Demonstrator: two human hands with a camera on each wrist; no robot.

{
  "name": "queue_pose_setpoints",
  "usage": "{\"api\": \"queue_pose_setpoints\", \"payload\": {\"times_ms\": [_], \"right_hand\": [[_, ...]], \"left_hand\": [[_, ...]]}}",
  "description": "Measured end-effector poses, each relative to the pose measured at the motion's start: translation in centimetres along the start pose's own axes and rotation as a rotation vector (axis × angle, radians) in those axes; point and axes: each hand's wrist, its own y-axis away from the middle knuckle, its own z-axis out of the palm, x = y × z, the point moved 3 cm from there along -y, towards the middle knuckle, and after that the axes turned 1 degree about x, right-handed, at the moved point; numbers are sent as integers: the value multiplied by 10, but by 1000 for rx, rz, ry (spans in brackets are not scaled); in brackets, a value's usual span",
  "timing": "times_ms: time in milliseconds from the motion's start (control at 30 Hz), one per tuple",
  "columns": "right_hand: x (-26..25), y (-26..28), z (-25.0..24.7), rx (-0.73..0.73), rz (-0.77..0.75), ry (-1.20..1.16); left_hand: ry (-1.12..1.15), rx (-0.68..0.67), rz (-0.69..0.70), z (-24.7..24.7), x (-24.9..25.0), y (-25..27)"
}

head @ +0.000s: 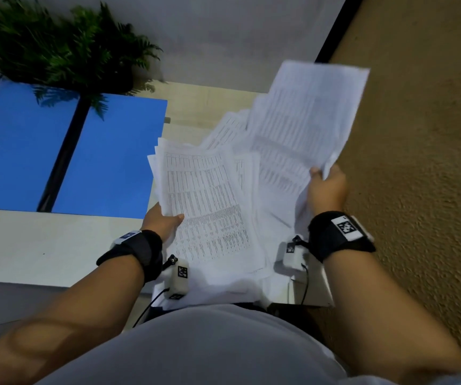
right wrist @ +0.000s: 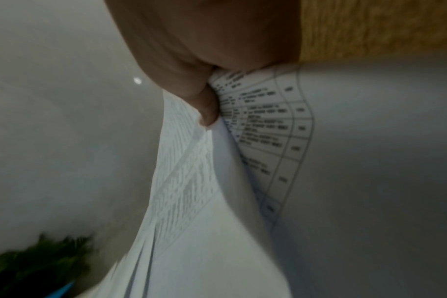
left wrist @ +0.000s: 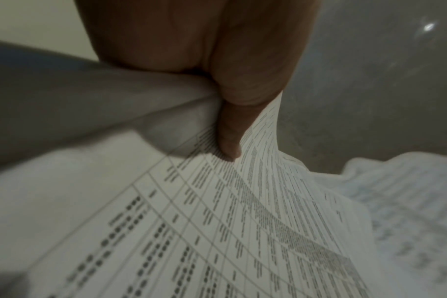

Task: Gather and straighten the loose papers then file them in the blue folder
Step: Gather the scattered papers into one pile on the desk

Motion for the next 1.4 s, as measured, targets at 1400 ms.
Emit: {"api": "queue_pose_setpoints", "payload": {"times_ms": [1400], "right_hand": [[35, 42, 67, -575, 363, -138]], "left_hand": [[-45, -15, 25, 15, 3, 0]]}}
